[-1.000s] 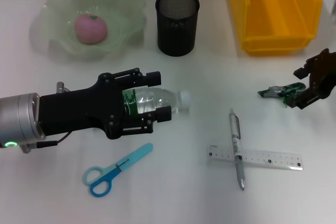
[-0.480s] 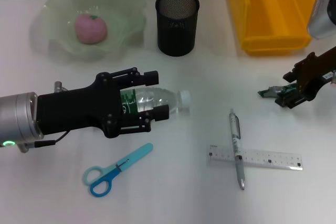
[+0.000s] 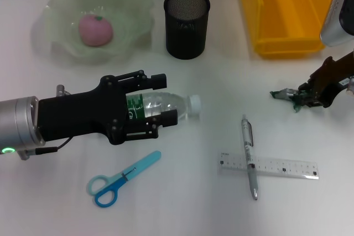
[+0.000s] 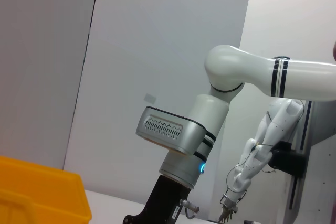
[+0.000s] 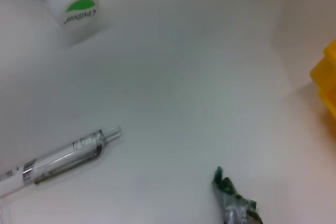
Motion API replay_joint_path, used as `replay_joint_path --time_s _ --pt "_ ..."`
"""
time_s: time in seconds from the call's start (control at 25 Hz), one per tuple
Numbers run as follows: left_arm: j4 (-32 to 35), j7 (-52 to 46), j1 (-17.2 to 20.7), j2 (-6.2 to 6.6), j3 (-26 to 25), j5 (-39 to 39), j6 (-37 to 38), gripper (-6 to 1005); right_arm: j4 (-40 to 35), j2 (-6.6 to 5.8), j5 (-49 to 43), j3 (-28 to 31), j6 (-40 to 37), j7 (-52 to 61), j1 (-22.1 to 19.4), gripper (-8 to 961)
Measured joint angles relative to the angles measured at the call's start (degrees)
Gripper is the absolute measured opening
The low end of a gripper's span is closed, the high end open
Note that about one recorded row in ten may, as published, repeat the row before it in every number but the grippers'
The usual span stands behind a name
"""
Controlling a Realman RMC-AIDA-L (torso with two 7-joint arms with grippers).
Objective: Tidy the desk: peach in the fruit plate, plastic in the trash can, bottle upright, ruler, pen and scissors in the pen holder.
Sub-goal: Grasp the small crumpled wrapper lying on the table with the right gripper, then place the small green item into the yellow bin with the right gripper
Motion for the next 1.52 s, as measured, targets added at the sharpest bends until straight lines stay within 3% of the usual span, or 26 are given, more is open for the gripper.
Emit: replay_joint_path --time_s 0.08,0.28,0.48,0.52,0.6,0.72,0.92,0.96,1.16,1.28,1.52 --pt "0.05 0.0 0.01 0.0 0.0 -0.03 0.02 769 -0.02 -0.04 0.03 0.22 -0.22 0.01 0.09 302" --pt "0.06 0.14 -0.13 0.0 0.0 -0.05 0.07 768 -2.07 -0.32 0.8 1.6 -2.42 1.1 0.21 152" --pt "0.06 0.18 -0.16 0.0 0.0 -0.07 0.18 768 -11.01 -0.56 10.5 9.28 -11.78 0.42 -2.01 60" --pt "0.06 0.18 -0.17 0.01 0.01 -0.07 0.21 768 -15.24 -0.64 16.55 10.51 -14.26 -0.75 -4.34 57" --pt "0.06 0.18 -0.17 0.03 0.01 -0.07 0.21 768 -17.03 -0.6 19.34 10.74 -14.37 -1.27 -5.62 50" --pt "0.05 0.23 -0.16 0.05 0.01 -0.06 0.19 769 -23.81 0.11 31.06 11.05 -11.65 -2.36 -11.31 39" --pt "0.05 0.33 -0.1 0.06 0.0 -0.01 0.14 769 -24.93 0.15 38.44 12.02 -7.26 -2.97 -14.06 22" --pt "0.05 0.41 -0.05 0.07 0.01 0.0 0.12 769 -24.56 0.21 40.84 12.81 -3.33 -3.09 -14.84 19" --pt "0.06 0.48 0.23 0.09 0.0 0.03 0.16 768 -21.16 0.72 41.42 13.36 8.65 -2.05 -14.47 17" --pt "0.05 0.5 0.32 0.09 0.0 0.02 0.23 768 -18.97 0.5 41.13 13.24 11.7 -1.89 -13.57 15" --pt "0.05 0.51 0.44 0.02 0.0 0.02 0.36 769 -9.57 -1.32 37.58 13.22 16.44 -1.87 -8.12 28"
